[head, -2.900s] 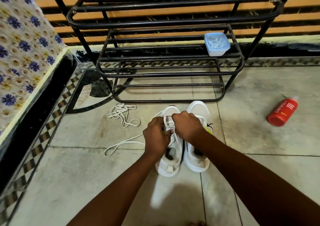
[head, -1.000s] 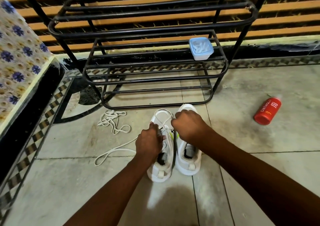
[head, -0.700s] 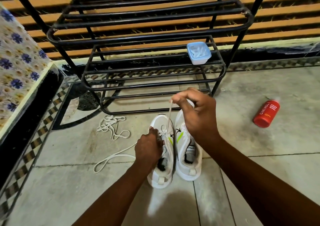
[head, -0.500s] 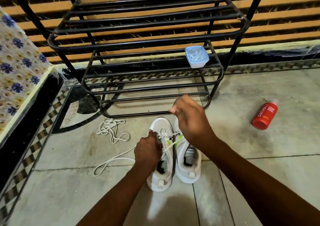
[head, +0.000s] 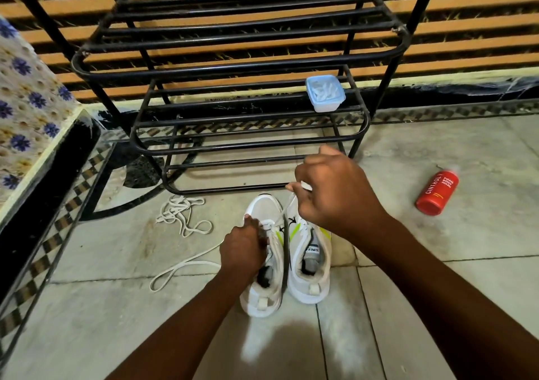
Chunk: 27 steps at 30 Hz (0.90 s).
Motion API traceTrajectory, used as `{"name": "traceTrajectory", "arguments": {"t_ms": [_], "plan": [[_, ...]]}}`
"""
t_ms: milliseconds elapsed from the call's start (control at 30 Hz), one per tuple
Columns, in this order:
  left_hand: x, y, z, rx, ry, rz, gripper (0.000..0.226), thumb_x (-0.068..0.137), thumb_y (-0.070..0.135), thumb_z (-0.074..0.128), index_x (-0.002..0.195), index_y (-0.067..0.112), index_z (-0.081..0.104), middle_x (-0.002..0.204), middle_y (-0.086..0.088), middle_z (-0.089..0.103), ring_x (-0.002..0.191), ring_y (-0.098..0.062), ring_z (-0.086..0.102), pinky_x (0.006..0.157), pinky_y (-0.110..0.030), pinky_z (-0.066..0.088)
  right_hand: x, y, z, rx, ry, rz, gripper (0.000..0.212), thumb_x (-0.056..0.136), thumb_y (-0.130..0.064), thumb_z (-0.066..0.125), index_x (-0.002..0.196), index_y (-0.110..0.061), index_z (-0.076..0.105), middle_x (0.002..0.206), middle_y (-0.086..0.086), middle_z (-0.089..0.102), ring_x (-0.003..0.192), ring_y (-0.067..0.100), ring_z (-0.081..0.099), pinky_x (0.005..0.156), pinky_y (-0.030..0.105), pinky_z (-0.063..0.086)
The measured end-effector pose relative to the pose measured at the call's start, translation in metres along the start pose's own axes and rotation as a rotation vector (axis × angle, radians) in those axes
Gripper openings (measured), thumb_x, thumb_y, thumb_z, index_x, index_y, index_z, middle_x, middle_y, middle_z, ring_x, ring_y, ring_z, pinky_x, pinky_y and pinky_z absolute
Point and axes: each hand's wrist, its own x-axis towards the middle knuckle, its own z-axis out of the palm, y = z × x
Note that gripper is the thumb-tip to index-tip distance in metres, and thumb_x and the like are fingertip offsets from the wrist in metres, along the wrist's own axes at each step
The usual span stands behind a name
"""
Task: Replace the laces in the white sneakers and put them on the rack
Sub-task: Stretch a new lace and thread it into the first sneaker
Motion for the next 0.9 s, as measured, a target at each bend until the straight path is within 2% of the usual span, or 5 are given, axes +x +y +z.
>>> {"name": "traceTrajectory", "arguments": {"t_ms": [233,533,633,800,900], "plan": [[-0.001,0.004,-0.005,0.057,-0.009,0.012,0.041,0.105,0.033,0.046,0.141,0.014,0.042,0.115,-0.012,0.069,0.106,-0.036,0.068,0.083,-0.041,0.053,-0.001,-0.024,-0.022,0.004,-0.019,-0.127,0.023,0.083,-0.026,0.069,0.065,-0.015,0.061,0.065,-0.011,0.040,0.070,0.017,0.041,0.053,0.028,0.024],[0.000,-0.003,0.002,-0.020,-0.018,0.017,0.056,0.097,0.028,0.058,0.148,0.013,0.040,0.109,-0.015,0.071,0.102,-0.039,0.068,0.079,-0.041,0.051,-0.004,-0.009,-0.019,0.100,0.019,-0.061,0.019,0.084,-0.027,0.078,0.071,-0.016,0.068,0.067,-0.009,0.055,0.073,0.016,0.045,0.057,0.030,0.036],[-0.001,-0.011,0.006,-0.217,0.007,0.060,0.047,0.096,0.016,0.057,0.142,0.011,0.049,0.105,-0.017,0.074,0.100,-0.041,0.068,0.077,-0.036,0.047,-0.002,-0.001,-0.017,0.183,0.030,-0.051,0.017,0.086,-0.026,0.076,0.074,-0.018,0.070,0.068,-0.010,0.060,0.072,0.017,0.049,0.060,0.034,0.044],[-0.001,-0.005,-0.021,-0.574,0.155,0.012,0.028,0.090,0.006,0.062,0.115,0.015,0.073,0.112,-0.001,0.078,0.108,-0.020,0.068,0.077,-0.001,0.034,0.001,0.000,-0.012,0.234,0.066,-0.076,0.010,0.091,-0.019,0.068,0.085,-0.013,0.072,0.078,-0.004,0.069,0.074,0.023,0.056,0.069,0.041,0.049],[-0.004,0.011,-0.058,-1.047,-0.103,0.148,0.052,0.087,-0.002,0.076,0.133,0.020,0.066,0.124,0.002,0.074,0.122,-0.017,0.067,0.095,-0.010,0.046,0.000,0.003,-0.008,0.239,0.113,-0.051,0.007,0.090,-0.010,0.069,0.097,-0.010,0.072,0.089,-0.001,0.072,0.081,0.026,0.060,0.071,0.044,0.050]]}}
